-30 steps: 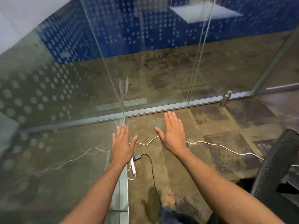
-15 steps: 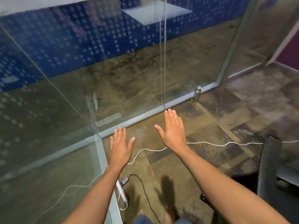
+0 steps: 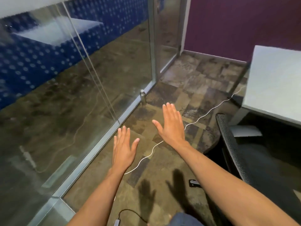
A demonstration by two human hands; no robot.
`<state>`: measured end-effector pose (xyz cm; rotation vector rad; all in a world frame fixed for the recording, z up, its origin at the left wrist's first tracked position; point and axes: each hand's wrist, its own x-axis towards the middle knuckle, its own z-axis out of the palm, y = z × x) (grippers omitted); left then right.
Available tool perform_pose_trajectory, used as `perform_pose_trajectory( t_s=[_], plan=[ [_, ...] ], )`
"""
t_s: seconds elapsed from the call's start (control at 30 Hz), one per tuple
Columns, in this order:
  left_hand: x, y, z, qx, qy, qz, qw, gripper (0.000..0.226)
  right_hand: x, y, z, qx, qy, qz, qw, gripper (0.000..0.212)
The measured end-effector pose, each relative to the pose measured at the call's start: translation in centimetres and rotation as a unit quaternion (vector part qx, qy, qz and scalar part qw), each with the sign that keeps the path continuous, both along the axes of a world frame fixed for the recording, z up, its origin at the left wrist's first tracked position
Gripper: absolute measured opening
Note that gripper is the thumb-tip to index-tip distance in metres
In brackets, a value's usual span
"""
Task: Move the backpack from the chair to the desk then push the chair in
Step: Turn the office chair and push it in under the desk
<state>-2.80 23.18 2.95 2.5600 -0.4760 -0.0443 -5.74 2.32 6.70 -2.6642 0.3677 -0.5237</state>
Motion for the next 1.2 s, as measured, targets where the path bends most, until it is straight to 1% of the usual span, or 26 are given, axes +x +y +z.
perform_pose_trajectory(
  t_s=[0.17, 0.23, 0.33, 0.5, 0.67, 0.77, 0.83, 0.97, 1.1, 1.2],
  plan=[
    [1.8, -6.0, 0.9, -0.009, -0.025, -0.142, 0.99, 0.07, -2.4, -3.6, 0.7, 0.007, -0.024, -0.114, 0.993, 0.076],
    [1.9, -8.8, 1.3, -0.018, -0.032, -0.185, 0.982, 0.075, -3.6, -5.5, 0.6, 0.01, -0.022, -0.152, 0.988, 0.077],
    [2.1, -13.3, 1.6, -0.031, -0.035, -0.252, 0.967, 0.084, -5.1, -8.7, 0.9, 0.013, -0.021, -0.207, 0.978, 0.078],
    [1.5, -20.6, 2.4, -0.056, -0.025, -0.345, 0.937, 0.081, -8.7, -14.4, 2.1, 0.011, -0.015, -0.293, 0.956, 0.078],
    [0.4, -27.5, 3.1, -0.071, -0.033, -0.415, 0.906, 0.076, -13.9, -18.8, 1.9, 0.014, 0.001, -0.372, 0.928, 0.078],
    [-1.2, -30.5, 3.5, -0.072, -0.032, -0.461, 0.884, 0.072, -17.4, -20.3, 1.2, 0.022, 0.004, -0.417, 0.909, 0.076],
    [-2.2, -32.0, 3.7, -0.07, -0.036, -0.49, 0.868, 0.073, -19.5, -20.8, 0.8, 0.024, 0.006, -0.438, 0.898, 0.076],
    [-3.5, -34.1, 3.6, -0.048, -0.049, -0.53, 0.845, 0.075, -23.2, -21.1, 0.4, 0.033, 0.007, -0.486, 0.873, 0.076],
    [-4.5, -36.3, 3.7, -0.011, -0.068, -0.568, 0.82, 0.074, -27.1, -21.2, -0.3, 0.042, 0.018, -0.54, 0.84, 0.075],
    [-4.8, -37.5, 3.6, 0.015, -0.077, -0.584, 0.808, 0.074, -29.3, -20.8, -1.0, 0.053, 0.029, -0.572, 0.818, 0.075]
  ],
)
